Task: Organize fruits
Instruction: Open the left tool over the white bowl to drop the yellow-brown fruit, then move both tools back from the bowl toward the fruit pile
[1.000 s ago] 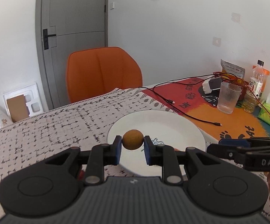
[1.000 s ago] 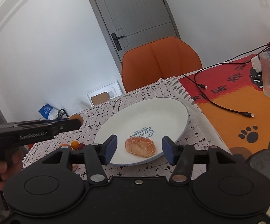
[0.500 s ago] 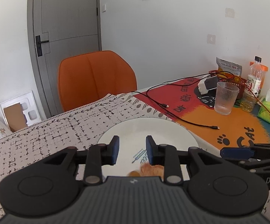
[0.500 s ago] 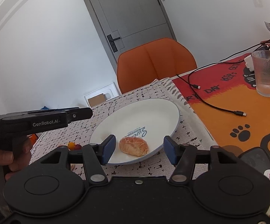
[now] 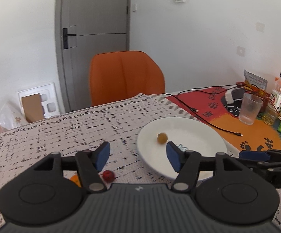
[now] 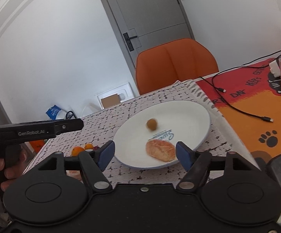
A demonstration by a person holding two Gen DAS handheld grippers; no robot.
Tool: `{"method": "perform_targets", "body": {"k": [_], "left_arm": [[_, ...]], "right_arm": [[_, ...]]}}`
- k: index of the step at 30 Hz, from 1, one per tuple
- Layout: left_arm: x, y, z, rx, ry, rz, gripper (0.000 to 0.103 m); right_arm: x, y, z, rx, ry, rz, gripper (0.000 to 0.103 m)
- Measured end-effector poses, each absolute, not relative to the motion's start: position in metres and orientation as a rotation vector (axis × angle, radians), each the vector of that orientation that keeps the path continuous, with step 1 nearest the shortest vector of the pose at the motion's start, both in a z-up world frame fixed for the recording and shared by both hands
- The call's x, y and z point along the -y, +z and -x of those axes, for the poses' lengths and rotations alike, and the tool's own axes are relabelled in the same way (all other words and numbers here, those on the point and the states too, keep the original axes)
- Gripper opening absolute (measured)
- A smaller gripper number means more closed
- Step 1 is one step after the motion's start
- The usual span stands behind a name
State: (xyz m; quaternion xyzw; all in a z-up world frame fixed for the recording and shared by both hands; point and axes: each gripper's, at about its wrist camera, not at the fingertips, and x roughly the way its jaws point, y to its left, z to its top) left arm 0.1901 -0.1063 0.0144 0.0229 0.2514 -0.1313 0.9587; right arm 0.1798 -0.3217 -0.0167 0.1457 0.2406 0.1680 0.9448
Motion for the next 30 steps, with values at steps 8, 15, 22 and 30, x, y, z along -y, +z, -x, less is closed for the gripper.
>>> {"method": "perform_targets", "body": {"k": [8, 15, 22, 30], "left_arm": [[0.078, 0.018, -0.17, -0.498, -0.218, -0.005, 0.082], [0.055, 0.018, -0.155, -0.491, -0.186, 0.022, 0.084], [0.034, 0.015, -0.14, -0.486, -0.145, 0.056, 0.086], [0.01, 0.01, -0.123, -0.487, -0.09, 0.093, 0.087]], "right_arm": [[0.304, -0.011, -0.176, -0.491, 0.378, -0.282, 0.078], [0.29, -0.009, -0.174, -0.489, 0.397, -0.27, 0.089], [0.277, -0.005, -0.172, -0.473, 0.413, -0.25, 0.103], [0.263, -0.006, -0.172, -0.499, 0.442, -0.248, 0.103]]}}
